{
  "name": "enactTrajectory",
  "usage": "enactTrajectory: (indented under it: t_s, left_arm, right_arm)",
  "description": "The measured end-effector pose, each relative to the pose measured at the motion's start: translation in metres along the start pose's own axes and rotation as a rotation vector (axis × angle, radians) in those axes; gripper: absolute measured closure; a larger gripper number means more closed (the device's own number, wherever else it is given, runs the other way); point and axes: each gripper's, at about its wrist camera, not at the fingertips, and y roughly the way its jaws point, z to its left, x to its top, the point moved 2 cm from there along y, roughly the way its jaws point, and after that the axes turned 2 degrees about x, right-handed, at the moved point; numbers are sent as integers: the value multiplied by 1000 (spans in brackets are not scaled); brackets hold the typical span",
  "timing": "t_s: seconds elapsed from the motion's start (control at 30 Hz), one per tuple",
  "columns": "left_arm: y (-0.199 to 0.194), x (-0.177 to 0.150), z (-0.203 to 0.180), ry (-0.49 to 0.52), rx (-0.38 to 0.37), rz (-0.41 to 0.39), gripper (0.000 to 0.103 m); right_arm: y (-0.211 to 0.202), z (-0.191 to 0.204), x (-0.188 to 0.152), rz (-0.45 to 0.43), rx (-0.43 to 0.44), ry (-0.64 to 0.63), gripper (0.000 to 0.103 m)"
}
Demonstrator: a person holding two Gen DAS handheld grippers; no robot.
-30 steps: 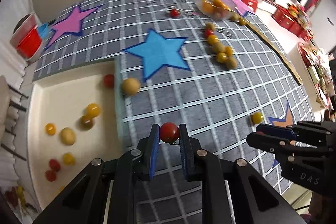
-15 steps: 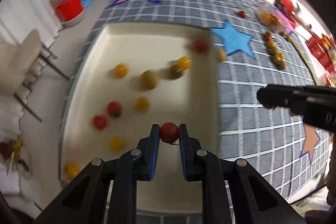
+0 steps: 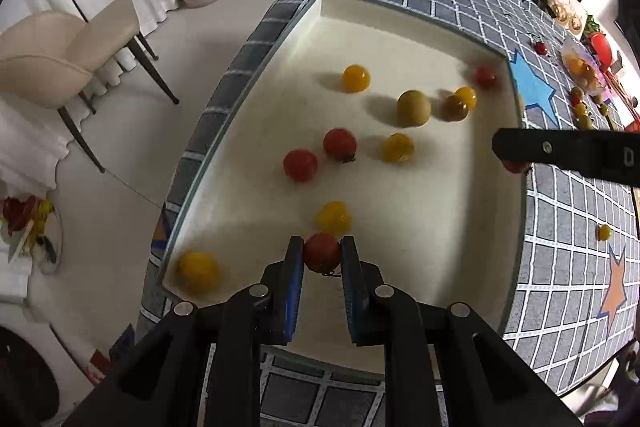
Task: Organize fruits
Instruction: 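Carry both red tomatoes into the white tray and open both grippers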
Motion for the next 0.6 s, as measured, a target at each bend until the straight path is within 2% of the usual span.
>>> enactTrajectory:
  t_s: [0.6]
  left_arm:
    - [14, -3, -9, 21, 28, 23, 83]
  right_arm:
    - [43, -2, 6, 64, -79, -25, 79]
